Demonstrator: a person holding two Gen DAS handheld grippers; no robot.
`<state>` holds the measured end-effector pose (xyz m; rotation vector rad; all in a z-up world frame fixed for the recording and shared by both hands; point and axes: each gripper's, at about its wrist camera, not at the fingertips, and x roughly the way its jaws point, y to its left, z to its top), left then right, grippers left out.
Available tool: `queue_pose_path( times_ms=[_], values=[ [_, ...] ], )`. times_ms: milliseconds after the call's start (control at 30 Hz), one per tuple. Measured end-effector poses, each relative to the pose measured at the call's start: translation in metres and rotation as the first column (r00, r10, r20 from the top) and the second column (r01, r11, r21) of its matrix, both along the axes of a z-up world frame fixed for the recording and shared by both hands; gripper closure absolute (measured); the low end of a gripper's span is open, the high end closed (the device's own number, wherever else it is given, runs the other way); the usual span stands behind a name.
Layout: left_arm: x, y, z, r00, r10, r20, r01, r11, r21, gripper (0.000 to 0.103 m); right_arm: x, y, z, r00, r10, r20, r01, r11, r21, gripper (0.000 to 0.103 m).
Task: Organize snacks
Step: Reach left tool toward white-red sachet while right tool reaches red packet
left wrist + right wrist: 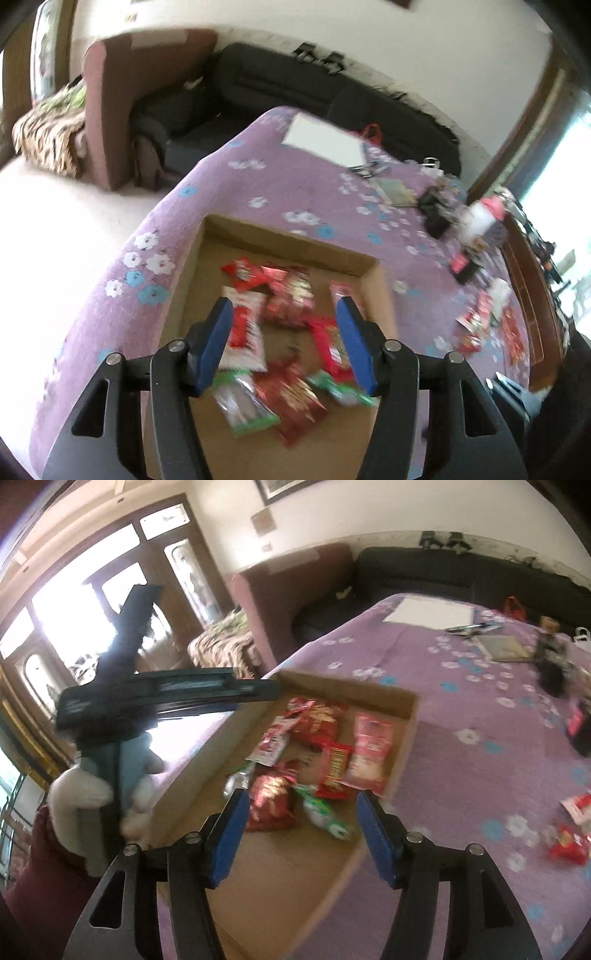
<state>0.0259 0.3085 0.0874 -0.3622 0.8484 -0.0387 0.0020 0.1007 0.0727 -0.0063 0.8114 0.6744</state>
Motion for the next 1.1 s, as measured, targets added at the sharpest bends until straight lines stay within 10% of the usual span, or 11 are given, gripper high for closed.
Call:
queue_pose_path(
  times_ms=[267,600,1100],
  values=[
    [-0.049,-0.065,0.019,0.990,-0.135,0.028,0.137,0.987,-0.080,0.046,-0.011,-0.124,-0.002,0.973,-0.230,-0.008,0.230,0.972,0.049,0.039],
    [-0.075,-0.140,-0.003,0.959,-0.284,-0.023,0.280,0.954,-0.108,0.045,-0.021,-0.281,-0.009,0.837,-0.544,-0.049,0.546,0.831,0.107,0.037],
    [-0.097,-0.164,-0.011,0.936,-0.351,-0.028,0.349,0.936,-0.045,0.045,0.090,-0.222,-0.034,0.856,-0.517,-0.014,0.514,0.853,-0.090,0.037]
  ],
)
